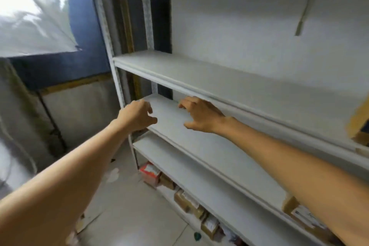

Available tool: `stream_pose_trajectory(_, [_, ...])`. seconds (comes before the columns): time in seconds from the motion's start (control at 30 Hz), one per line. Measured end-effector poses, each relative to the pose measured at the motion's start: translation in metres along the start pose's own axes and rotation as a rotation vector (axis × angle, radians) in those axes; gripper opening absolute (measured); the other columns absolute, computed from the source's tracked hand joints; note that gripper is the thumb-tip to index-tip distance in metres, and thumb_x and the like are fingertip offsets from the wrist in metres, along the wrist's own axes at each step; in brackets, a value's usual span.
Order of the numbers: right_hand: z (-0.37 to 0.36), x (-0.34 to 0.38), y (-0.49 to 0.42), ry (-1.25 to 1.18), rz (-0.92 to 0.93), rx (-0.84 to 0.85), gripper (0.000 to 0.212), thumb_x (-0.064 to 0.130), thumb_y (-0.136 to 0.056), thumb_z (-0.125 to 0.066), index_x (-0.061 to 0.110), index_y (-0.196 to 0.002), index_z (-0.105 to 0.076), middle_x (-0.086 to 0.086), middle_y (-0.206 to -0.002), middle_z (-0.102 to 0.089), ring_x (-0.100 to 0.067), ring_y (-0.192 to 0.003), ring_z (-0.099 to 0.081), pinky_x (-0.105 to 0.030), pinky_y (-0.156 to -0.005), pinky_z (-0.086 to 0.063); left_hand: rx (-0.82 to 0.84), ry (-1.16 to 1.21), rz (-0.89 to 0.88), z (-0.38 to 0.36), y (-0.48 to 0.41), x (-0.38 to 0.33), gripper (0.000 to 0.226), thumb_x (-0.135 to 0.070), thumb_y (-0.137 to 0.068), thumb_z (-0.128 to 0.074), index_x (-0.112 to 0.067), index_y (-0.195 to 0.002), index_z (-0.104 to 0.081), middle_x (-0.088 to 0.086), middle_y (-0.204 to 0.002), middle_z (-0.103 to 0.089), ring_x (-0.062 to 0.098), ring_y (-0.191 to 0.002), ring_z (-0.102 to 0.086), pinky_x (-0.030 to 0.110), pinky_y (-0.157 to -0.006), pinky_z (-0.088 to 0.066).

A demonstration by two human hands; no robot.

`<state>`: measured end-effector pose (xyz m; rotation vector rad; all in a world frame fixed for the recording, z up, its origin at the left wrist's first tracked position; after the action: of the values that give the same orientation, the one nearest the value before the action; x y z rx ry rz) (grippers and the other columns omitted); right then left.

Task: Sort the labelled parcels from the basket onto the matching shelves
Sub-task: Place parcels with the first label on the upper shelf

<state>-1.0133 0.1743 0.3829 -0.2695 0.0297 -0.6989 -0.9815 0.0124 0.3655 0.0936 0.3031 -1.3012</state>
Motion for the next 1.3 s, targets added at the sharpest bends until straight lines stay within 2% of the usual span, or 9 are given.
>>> stream_pose_trajectory(0.23, [-0.036, 0.175, -0.061, -0.138, 0.497, 0.037, 0.047, 0.031, -0.082, -0.072, 0.013, -0.122, -0.054, -0.005, -0.118, -0.058, -0.02, -0.105, -0.056, -0.034, -0.088, -0.05, -0.085, -0.013, 0.456, 0.045, 0.103, 0.149, 0.03, -0.042, -0.079, -0.065, -0.028, -0.106, -0.064, 0.003, -0.112, -0.065, 0.026, -0.103, -0.061, 0.032, -0.084, -0.048])
stream_pose_trajectory(0.37, [-0.06, 0.29, -0.046, -0.218, 0.819, 0.125, 0.044, 0.032, -0.079, -0.072, 0.012, -0.116, -0.057, -0.004, -0.11, -0.058, -0.021, -0.1, -0.056, -0.032, -0.077, -0.046, -0.136, 0.002, 0.717, 0.055, 0.207, 0.217, 0.03, -0.038, -0.078, -0.065, -0.025, -0.104, -0.064, 0.005, -0.108, -0.067, 0.028, -0.099, -0.062, 0.035, -0.084, -0.051])
stream_pose_trajectory(0.47, [-0.082, 0.373, -0.012, -0.26, 1.013, 0.204, 0.047, 0.036, -0.077, -0.07, 0.013, -0.116, -0.056, -0.002, -0.11, -0.058, -0.022, -0.101, -0.056, -0.033, -0.079, -0.046, -0.169, -0.019, 0.916, 0.05, 0.31, 0.249, 0.034, -0.038, -0.076, -0.065, -0.02, -0.104, -0.063, 0.008, -0.107, -0.067, 0.029, -0.101, -0.061, 0.036, -0.085, -0.051])
stream_pose_trajectory(0.63, [-0.118, 0.494, 0.097, -0.28, 1.347, 0.382, 0.043, 0.039, -0.08, -0.069, 0.01, -0.11, -0.057, -0.005, -0.107, -0.061, -0.025, -0.098, -0.056, -0.039, -0.08, -0.047, -0.183, 0.022, 1.21, 0.021, 0.501, 0.245, 0.03, -0.035, -0.083, -0.065, -0.016, -0.105, -0.06, 0.005, -0.1, -0.064, 0.026, -0.091, -0.06, 0.04, -0.076, -0.053])
stream_pose_trajectory(0.73, [-0.133, 0.545, 0.172, -0.303, 1.486, 0.533, 0.045, 0.038, -0.084, -0.07, 0.009, -0.115, -0.056, -0.006, -0.105, -0.06, -0.022, -0.092, -0.057, -0.034, -0.077, -0.048, -0.149, 0.016, 1.41, 0.001, 0.605, 0.22, 0.036, -0.036, -0.085, -0.065, -0.016, -0.114, -0.057, 0.004, -0.107, -0.063, 0.026, -0.092, -0.061, 0.035, -0.069, -0.05])
stream_pose_trajectory(0.83, [-0.135, 0.591, 0.245, -0.309, 1.627, 0.648, 0.051, 0.036, -0.086, -0.07, 0.007, -0.123, -0.053, -0.008, -0.112, -0.06, -0.023, -0.099, -0.059, -0.036, -0.084, -0.05, -0.169, -0.009, 1.61, -0.013, 0.696, 0.192, 0.039, -0.039, -0.082, -0.065, -0.018, -0.115, -0.058, 0.003, -0.114, -0.062, 0.025, -0.101, -0.06, 0.036, -0.078, -0.052])
stream_pose_trajectory(0.93, [-0.128, 0.63, 0.306, -0.321, 1.749, 0.675, 0.046, 0.037, -0.086, -0.07, 0.009, -0.119, -0.054, -0.006, -0.112, -0.061, -0.022, -0.098, -0.059, -0.034, -0.083, -0.05, -0.198, 0.02, 1.76, -0.021, 0.768, 0.171, 0.035, -0.04, -0.081, -0.066, -0.015, -0.104, -0.061, 0.003, -0.105, -0.064, 0.025, -0.097, -0.06, 0.033, -0.075, -0.049])
stream_pose_trajectory(1.03, [-0.13, 0.667, 0.354, -0.319, 1.827, 0.698, 0.045, 0.035, -0.085, -0.071, 0.011, -0.12, -0.055, -0.004, -0.11, -0.06, -0.021, -0.099, -0.059, -0.033, -0.083, -0.05, -0.214, 0.038, 1.854, -0.021, 0.821, 0.162, 0.025, -0.035, -0.083, -0.062, -0.012, -0.095, -0.062, 0.005, -0.095, -0.064, 0.027, -0.092, -0.059, 0.031, -0.067, -0.044])
stream_pose_trajectory(1.3, [-0.161, 0.777, 0.402, -0.257, 1.842, 0.651, 0.049, 0.038, -0.081, -0.073, 0.014, -0.119, -0.054, -0.003, -0.109, -0.061, -0.014, -0.089, -0.053, -0.032, -0.078, -0.049, -0.253, 0.106, 1.956, -0.032, 0.922, 0.208, 0.034, -0.034, -0.086, -0.061, -0.015, -0.114, -0.057, 0.005, -0.112, -0.062, 0.024, -0.101, -0.057, 0.032, -0.072, -0.045])
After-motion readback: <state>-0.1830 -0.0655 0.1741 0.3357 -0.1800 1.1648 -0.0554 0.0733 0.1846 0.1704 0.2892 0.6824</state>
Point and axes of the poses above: each hand's wrist, its own y-axis away from the middle knuckle, its own z-axis out of the back of the hand, x = y × z, the point moved 8 cm from there along -y, towards the middle knuckle
